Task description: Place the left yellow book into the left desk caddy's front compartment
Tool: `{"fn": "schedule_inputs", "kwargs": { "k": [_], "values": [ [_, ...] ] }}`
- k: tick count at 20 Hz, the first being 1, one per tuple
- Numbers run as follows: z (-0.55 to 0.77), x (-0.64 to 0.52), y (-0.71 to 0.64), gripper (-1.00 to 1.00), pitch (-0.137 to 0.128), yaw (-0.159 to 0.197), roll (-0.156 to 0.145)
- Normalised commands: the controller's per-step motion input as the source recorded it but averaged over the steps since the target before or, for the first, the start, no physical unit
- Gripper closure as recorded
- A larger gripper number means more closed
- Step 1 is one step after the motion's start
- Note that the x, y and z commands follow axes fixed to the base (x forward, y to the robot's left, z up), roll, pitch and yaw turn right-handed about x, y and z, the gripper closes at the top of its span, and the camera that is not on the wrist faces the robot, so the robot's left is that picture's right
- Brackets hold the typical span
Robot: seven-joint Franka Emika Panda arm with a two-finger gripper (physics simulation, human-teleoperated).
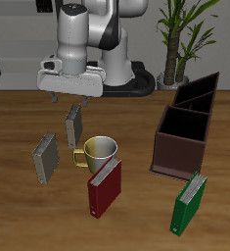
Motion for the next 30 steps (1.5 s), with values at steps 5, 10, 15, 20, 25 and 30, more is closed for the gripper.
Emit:
{"fn": "schedule_inputs", "kwargs": {
  "k": [5, 10, 15, 20, 25, 30],
  "values": [
    [-0.19, -0.04, -0.1, -1.0, -0.005, -0.027, 0.002],
    [-0.21, -0.04, 0.03, -1.0, 0.01, 0.0, 0.007],
    [-0.28, -0.02, 0.02, -1.0, 0.012, 0.0, 0.001],
    [-0.22, 0.06, -0.07, -1.0, 0.038, -0.032, -0.012],
    [-0.17, 0.02, 0.02, -1.0, 0.022, -0.016, -0.003],
    [-0.23, 0.0, 0.11, -1.0, 0.018, -0.001, 0.013]
  ]
}}
